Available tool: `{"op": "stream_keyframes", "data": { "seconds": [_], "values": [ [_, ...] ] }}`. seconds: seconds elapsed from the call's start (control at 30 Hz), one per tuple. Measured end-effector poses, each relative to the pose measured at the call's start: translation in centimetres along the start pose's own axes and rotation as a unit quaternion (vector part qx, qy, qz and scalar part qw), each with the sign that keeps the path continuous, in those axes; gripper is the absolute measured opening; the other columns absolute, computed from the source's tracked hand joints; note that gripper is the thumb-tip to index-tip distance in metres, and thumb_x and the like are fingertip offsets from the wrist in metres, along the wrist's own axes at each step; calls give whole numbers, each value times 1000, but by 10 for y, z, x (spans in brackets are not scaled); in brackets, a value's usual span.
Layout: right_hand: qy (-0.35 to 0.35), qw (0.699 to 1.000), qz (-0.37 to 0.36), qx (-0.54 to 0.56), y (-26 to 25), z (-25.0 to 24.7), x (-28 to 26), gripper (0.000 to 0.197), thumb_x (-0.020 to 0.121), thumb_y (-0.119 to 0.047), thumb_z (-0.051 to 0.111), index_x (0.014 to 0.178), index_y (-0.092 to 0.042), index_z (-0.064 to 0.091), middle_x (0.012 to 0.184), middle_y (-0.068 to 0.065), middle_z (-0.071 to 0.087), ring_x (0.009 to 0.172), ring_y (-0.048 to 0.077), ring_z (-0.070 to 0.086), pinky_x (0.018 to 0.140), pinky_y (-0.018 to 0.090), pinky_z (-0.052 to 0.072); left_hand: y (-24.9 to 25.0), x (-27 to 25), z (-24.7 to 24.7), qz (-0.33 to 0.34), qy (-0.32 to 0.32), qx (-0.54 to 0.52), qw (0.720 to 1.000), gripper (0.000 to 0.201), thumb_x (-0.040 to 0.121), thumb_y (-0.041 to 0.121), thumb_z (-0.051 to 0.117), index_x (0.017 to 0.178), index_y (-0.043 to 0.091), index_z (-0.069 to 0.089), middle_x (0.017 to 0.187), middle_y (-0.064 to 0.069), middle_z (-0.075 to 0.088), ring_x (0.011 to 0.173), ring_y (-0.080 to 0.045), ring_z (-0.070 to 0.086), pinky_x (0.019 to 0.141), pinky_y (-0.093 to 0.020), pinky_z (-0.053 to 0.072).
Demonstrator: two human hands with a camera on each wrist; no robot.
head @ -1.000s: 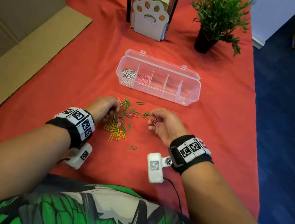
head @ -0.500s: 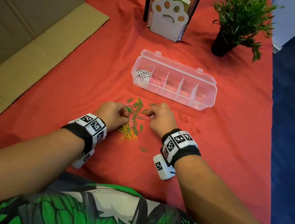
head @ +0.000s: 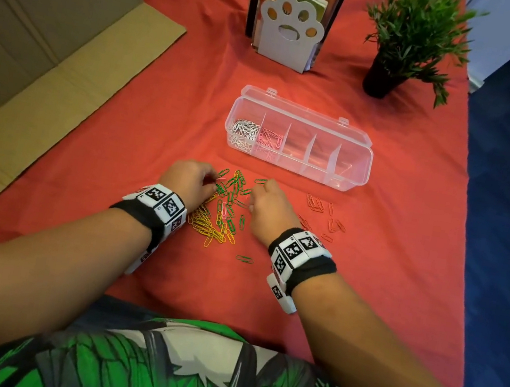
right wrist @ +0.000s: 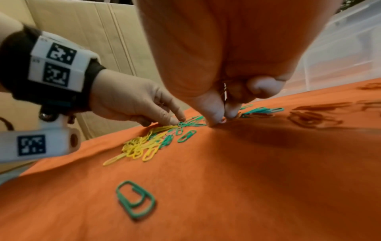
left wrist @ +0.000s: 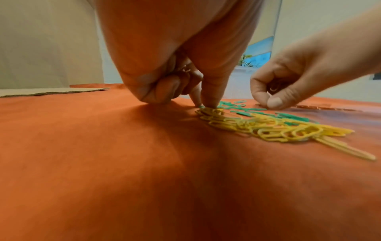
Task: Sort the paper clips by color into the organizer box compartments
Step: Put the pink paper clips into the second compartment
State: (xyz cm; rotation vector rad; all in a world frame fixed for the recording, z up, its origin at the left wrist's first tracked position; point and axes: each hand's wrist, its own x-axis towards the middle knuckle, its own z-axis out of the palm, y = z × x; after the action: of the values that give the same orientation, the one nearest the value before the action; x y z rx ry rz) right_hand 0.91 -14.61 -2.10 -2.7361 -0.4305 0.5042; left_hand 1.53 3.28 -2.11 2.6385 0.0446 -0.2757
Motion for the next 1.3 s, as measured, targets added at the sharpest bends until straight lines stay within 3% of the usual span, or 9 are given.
{"op": "stream_keyframes", "data": {
  "seconds": [0.3, 0.37, 0.53, 0.7, 0.8, 0.87, 1.03, 1.17, 1.3],
  "values": [
    [2, 1000, -16, 14, 3, -1, -3, 22, 86, -13, 53, 107, -7, 54, 107, 15, 50, 98, 35, 54, 83, 42, 49, 9, 0, -2, -70, -9, -125, 990, 9, 83, 20, 60, 75, 15, 60, 62, -1, 55, 59, -20, 49, 56, -27, 35],
    [19, 999, -39, -30, -2, 1, -4, 22, 85, -9, 51, 106, -8, 52, 103, 14, 49, 93, 35, 54, 74, 39, 48, 14, -3, -6, -139, -45, -307, 940, 21, 84, 11, 50, 64, 17, 48, 48, 5, 46, 50, -16, 37, 45, -23, 30],
    [11, 999, -42, -21, -3, 0, 0, 24, 81, 2, 47, 103, -5, 53, 104, 16, 49, 93, 35, 55, 75, 40, 45, 19, -22, -27, -182, -174, -644, 722, 5, 57, 16, 36, 57, 15, 42, 51, -1, 45, 46, -15, 33, 44, -17, 26],
    [63, 990, 66, 110, 15, -7, 4, 17, 85, -4, 46, 93, -3, 62, 103, 18, 51, 91, 35, 57, 80, 38, 48, 10, -23, -26, -183, -184, -689, 676, 14, 60, 22, 38, 57, 13, 49, 56, -6, 54, 46, -16, 46, 46, -18, 39],
    [78, 990, 68, 95, 18, -11, 3, 16, 86, -10, 48, 93, -2, 60, 102, 18, 51, 90, 35, 57, 77, 37, 47, 11, -17, -19, -228, -160, -662, 696, 23, 83, 24, 41, 61, 18, 46, 53, 1, 51, 41, -9, 45, 40, -14, 38],
    [69, 995, 54, 55, 13, -9, 2, 18, 88, -18, 52, 96, -3, 59, 104, 16, 51, 92, 35, 57, 78, 38, 47, 13, -14, -12, -242, -129, -609, 744, 32, 91, 33, 47, 61, 21, 42, 53, 2, 42, 37, -6, 36, 36, -12, 29],
    [65, 994, 27, -78, -6, -4, 2, 22, 86, -8, 49, 107, -1, 54, 109, 16, 50, 97, 37, 56, 79, 43, 49, 12, -13, 4, -137, -45, -270, 952, 30, 79, 32, 69, 61, 20, 49, 54, 4, 45, 47, -11, 37, 46, -23, 30],
    [29, 995, 47, -79, -7, -9, 4, 28, 83, 1, 42, 109, 0, 52, 113, 18, 49, 100, 37, 55, 81, 43, 48, 10, -18, 5, -67, -47, -89, 993, 19, 74, 23, 72, 68, 23, 54, 52, 11, 45, 48, -6, 41, 45, -19, 27],
    [6, 997, 68, 45, 1, -13, 7, 21, 86, -6, 46, 105, -2, 53, 110, 18, 54, 101, 35, 56, 84, 37, 45, 8, -18, 3, -71, -49, -99, 991, 21, 73, 3, 61, 76, 23, 61, 53, 11, 48, 48, -8, 43, 48, -18, 34]
  ]
}}
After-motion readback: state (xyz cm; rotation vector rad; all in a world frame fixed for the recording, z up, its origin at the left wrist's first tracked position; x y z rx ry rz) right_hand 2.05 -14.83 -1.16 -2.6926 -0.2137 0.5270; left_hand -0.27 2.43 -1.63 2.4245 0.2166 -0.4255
